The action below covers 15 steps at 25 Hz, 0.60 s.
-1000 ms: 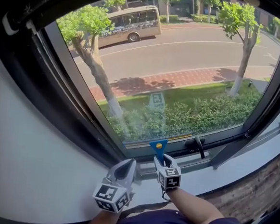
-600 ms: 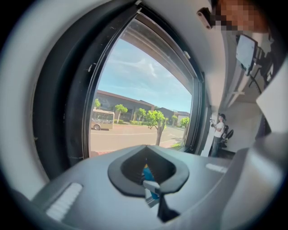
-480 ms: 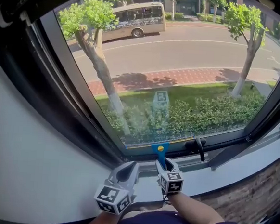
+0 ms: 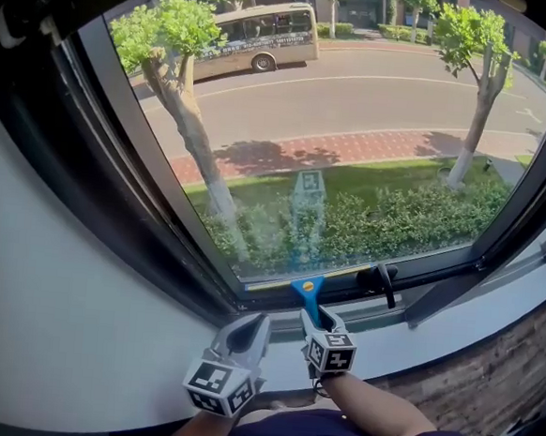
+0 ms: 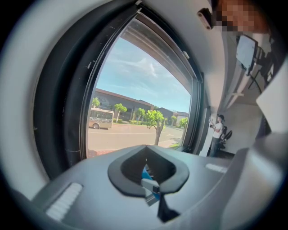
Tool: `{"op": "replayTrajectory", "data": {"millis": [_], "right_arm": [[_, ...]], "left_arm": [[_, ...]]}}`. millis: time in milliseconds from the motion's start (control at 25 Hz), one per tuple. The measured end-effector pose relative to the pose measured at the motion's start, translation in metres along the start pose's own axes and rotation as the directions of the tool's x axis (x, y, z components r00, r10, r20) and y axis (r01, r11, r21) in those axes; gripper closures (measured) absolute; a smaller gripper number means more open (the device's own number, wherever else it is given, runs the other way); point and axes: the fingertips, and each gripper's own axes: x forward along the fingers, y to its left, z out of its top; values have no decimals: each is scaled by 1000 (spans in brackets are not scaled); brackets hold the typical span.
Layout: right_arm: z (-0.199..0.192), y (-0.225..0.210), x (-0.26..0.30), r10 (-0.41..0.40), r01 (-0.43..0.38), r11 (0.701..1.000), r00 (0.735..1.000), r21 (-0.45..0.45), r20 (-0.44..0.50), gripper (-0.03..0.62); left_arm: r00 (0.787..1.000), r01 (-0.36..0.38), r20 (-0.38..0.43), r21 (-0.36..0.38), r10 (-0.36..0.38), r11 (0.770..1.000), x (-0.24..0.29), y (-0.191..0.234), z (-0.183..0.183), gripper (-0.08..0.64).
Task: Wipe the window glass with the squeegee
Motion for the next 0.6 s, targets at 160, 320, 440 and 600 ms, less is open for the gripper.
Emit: {"op": "replayTrajectory", "data": {"millis": [160,320,440,600], "right_arm": [[-3,-3,0,-7,7,1000,1000,-1,1,445],[-2,-6,-3,-16,16,1000,1000,15,6,445],[-2,-5,-6,-17,17,1000,1000,16,7,445],[-3,-4,-7,-13,13,1000,1000,7,3,445]], "left_arm": [[1000,6,1,5,-6,1000,-3,-1,-1,557],[1000,2,4,14,-2,1000,-6,2,-7,557],[1000,6,-3,2,-6,1000,-7,1,-9,557],[1000,15,-9,-14,-15,1000,-6,0,-12,557]]}}
